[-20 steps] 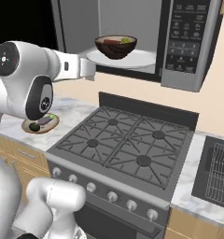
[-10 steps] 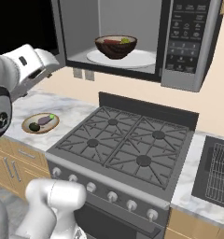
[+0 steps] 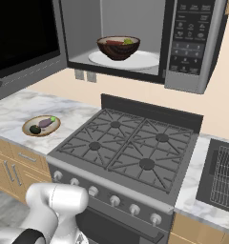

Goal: Place the bowl containing the broccoli and hot dog in the microwave. Close the microwave door and press the start button to microwave the meal.

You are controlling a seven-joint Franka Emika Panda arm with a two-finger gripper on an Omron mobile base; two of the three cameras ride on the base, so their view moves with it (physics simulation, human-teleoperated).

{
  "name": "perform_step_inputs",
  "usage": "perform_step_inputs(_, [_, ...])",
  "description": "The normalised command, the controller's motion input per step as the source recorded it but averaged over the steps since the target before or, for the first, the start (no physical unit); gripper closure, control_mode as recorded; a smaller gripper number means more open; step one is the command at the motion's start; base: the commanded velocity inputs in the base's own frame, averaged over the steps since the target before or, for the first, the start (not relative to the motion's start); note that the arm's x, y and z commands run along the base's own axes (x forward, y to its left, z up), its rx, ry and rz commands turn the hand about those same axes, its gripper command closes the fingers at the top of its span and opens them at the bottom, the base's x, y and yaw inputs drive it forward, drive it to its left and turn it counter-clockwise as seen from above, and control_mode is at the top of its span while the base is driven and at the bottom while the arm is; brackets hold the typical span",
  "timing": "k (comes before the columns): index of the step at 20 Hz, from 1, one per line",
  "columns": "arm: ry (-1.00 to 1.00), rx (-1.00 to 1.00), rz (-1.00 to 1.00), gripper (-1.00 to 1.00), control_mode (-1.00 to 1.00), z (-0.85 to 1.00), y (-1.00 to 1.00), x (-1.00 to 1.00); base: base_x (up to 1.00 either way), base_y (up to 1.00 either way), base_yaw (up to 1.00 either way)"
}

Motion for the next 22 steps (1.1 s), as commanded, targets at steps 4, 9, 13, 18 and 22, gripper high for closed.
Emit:
perform_step_inputs(4, [0.01,-0.53,0.16,-1.00,-1.00,0.00,0.50,-0.61,0.00,0.00,0.00])
perform_step_inputs(9, [-0.01,-0.45,0.04,-1.00,-1.00,0.00,0.64,-0.30,0.00,0.00,0.00])
perform_step_inputs(13, [-0.12,-0.33,0.00,-1.00,-1.00,0.00,0.73,-0.09,0.00,0.00,0.00])
perform_step_inputs(18, [-0.24,-0.19,0.00,-1.00,-1.00,0.00,0.76,-0.01,0.00,0.00,0.00])
perform_step_inputs(22, [-0.35,-0.04,0.00,-1.00,-1.00,-0.08,0.75,0.00,0.00,0.00,0.00])
